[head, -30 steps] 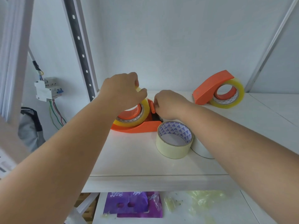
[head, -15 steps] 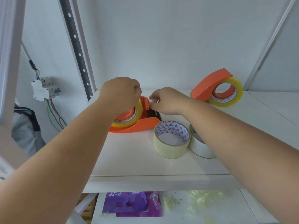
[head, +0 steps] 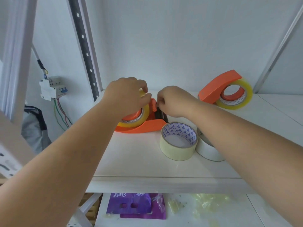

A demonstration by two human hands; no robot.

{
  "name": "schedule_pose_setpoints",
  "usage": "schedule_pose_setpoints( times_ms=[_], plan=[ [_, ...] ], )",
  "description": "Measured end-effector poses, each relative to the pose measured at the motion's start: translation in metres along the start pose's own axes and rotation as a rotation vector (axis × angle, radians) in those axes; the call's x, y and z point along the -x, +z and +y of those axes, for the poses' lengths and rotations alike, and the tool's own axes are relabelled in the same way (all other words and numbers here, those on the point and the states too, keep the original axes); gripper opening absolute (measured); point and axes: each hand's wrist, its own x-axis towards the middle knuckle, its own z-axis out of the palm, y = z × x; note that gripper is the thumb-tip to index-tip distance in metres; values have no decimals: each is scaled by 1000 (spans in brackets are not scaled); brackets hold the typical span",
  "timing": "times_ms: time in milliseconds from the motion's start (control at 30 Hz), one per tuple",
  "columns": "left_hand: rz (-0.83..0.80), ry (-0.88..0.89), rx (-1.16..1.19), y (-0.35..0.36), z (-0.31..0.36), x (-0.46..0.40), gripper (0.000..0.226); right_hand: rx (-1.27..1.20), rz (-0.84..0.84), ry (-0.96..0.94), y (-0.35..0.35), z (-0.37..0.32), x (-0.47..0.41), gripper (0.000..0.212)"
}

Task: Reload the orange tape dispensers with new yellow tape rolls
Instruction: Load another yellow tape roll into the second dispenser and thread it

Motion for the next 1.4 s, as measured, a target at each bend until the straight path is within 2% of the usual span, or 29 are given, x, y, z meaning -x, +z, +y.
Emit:
schedule_pose_setpoints(
  times_ms=[100, 233, 333, 600, 633, 700, 800, 900, 1067, 1167, 1267, 1400],
  plan=[
    [-1, -43, 31, -10, 0, -2, 25, -85, -40, 53, -6, 17, 5, 21],
    [-94, -39, 80, -20, -3, -6, 37, -93, -13, 117, -13, 34, 10, 24],
    [-103, -42, 135, -23, -6, -6, 39, -66, -15, 139, -17, 47, 14, 22],
    [-96, -111, 230, -23, -19, -4, 17, -31, -59, 222, -19, 82, 31, 22],
    [-93, -117, 212, -23, -16, -5, 17, -12, -96, 228, -19, 80, 31, 25],
    [-95, -145, 142, -22, -9, -8, 35, 26, -158, 248, -23, 75, 28, 38],
    [-54, -177, -6, -18, 5, -13, 55, -9, -95, 211, -31, 56, 21, 50],
    [3, -185, -96, -14, 14, -18, 47, -143, -48, 110, -29, 25, 15, 48],
    [-26, -163, -15, -10, 17, -20, 29, -63, -58, 93, -19, 5, 6, 41],
    [-60, -142, -5, -7, 24, -22, 32, -56, -70, 115, -24, 3, 3, 38],
    [-128, -134, -91, -3, 35, -26, 37, -103, -86, 127, -28, 3, 6, 32],
    [-129, -102, -253, 8, 39, -27, 30, -151, -160, 164, -28, 5, 11, 40]
  ],
)
